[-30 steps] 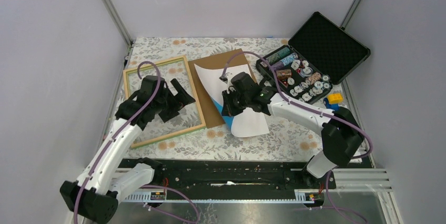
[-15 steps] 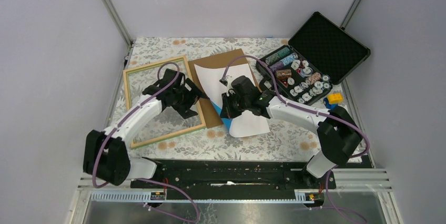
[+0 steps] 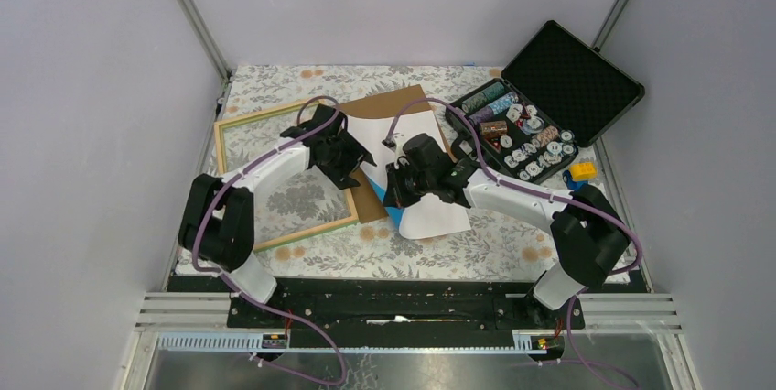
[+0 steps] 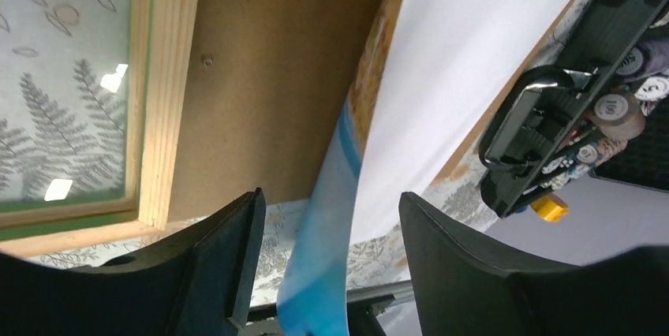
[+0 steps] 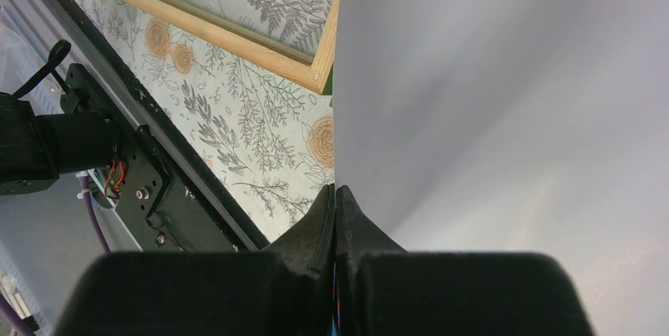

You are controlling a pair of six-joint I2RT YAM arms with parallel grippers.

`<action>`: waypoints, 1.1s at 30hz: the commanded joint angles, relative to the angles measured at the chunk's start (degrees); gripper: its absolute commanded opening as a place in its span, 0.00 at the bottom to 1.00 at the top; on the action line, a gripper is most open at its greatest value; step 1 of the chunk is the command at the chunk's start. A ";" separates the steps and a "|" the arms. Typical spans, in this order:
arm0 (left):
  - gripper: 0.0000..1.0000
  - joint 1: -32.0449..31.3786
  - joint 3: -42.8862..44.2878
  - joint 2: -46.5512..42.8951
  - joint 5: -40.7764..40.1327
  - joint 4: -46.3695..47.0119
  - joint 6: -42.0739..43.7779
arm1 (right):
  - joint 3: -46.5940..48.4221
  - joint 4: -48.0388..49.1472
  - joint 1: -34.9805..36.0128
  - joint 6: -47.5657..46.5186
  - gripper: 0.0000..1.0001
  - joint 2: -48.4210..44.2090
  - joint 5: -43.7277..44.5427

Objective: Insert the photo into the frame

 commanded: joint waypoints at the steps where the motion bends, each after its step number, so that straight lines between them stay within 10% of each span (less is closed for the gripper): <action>1: 0.66 0.15 4.80 2.08 -5.54 -2.41 2.47 | -0.43 1.95 0.68 -0.18 0.00 -0.82 0.61; 22: 0.11 0.07 6.86 4.81 -7.62 -3.37 9.98 | -0.39 1.89 0.79 -0.38 0.07 0.26 0.88; 33: 0.00 1.84 7.87 -3.50 -10.31 -4.30 30.22 | 5.74 -10.33 0.74 -3.98 0.89 -5.85 9.99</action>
